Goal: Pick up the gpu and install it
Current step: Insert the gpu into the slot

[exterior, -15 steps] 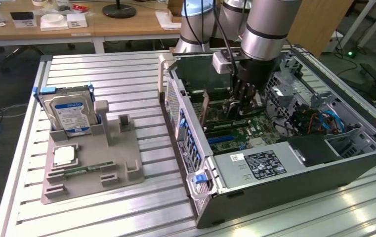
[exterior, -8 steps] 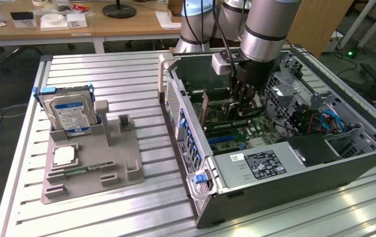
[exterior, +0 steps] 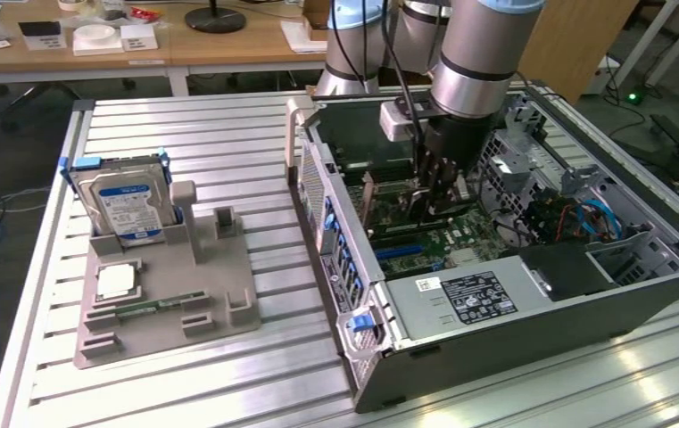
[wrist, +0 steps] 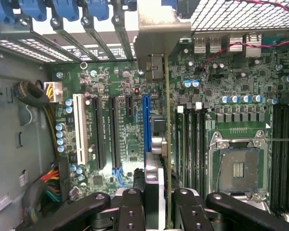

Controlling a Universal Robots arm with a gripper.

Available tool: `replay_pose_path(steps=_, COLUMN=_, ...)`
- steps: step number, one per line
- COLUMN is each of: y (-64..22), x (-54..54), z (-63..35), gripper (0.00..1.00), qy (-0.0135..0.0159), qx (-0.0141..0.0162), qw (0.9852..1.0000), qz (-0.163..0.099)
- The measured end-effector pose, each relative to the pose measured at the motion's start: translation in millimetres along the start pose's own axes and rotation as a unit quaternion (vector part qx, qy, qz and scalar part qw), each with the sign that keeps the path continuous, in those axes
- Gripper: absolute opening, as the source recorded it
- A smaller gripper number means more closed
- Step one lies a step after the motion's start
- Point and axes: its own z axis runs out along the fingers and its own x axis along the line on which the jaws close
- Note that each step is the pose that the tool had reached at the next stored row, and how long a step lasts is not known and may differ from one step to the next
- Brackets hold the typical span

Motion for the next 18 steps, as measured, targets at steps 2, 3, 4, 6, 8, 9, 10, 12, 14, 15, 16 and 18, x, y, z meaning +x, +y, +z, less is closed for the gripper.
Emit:
replay_pose_path(steps=2, y=0.5, x=0.3, z=1.1, gripper=0.28, qy=0.0001, qx=0.0000, qw=1.0000, qz=0.000)
replay_pose_path(steps=3, y=0.5, x=0.6, z=1.5, gripper=0.28, qy=0.0001, qx=0.0000, qw=1.0000, qz=0.000)
replay_pose_path(steps=4, y=0.5, x=1.1, z=1.8, gripper=0.28, qy=0.0001, qx=0.0000, qw=1.0000, qz=0.000)
replay_pose_path(steps=6, y=2.1, x=1.6, z=3.0, gripper=0.28, qy=0.0000, qx=0.0001, qw=1.0000, qz=0.000)
replay_pose_path(steps=8, y=4.3, x=1.8, z=4.8, gripper=0.28, qy=0.0000, qx=0.0000, qw=1.0000, qz=0.000)
replay_pose_path(steps=9, y=4.5, x=1.7, z=5.8, gripper=0.28, qy=0.0000, qx=0.0000, qw=1.0000, qz=0.000)
replay_pose_path(steps=10, y=4.5, x=1.8, z=7.0, gripper=0.28, qy=0.0000, qx=0.0000, qw=1.0000, qz=0.000)
replay_pose_path(steps=12, y=4.7, x=1.9, z=9.3, gripper=0.28, qy=0.0001, qx=0.0000, qw=1.0000, qz=0.000)
replay_pose_path(steps=14, y=4.8, x=2.7, z=10.6, gripper=0.28, qy=0.0001, qx=0.0000, qw=1.0000, qz=0.000)
replay_pose_path(steps=15, y=4.8, x=3.0, z=11.2, gripper=0.28, qy=0.0000, qx=0.0000, qw=1.0000, qz=0.000)
replay_pose_path(steps=16, y=4.9, x=3.1, z=11.8, gripper=0.28, qy=0.0000, qx=0.0000, qw=1.0000, qz=0.000)
replay_pose_path(steps=18, y=6.9, x=3.2, z=13.9, gripper=0.28, qy=0.0003, qx=0.0000, qw=1.0000, qz=0.000)
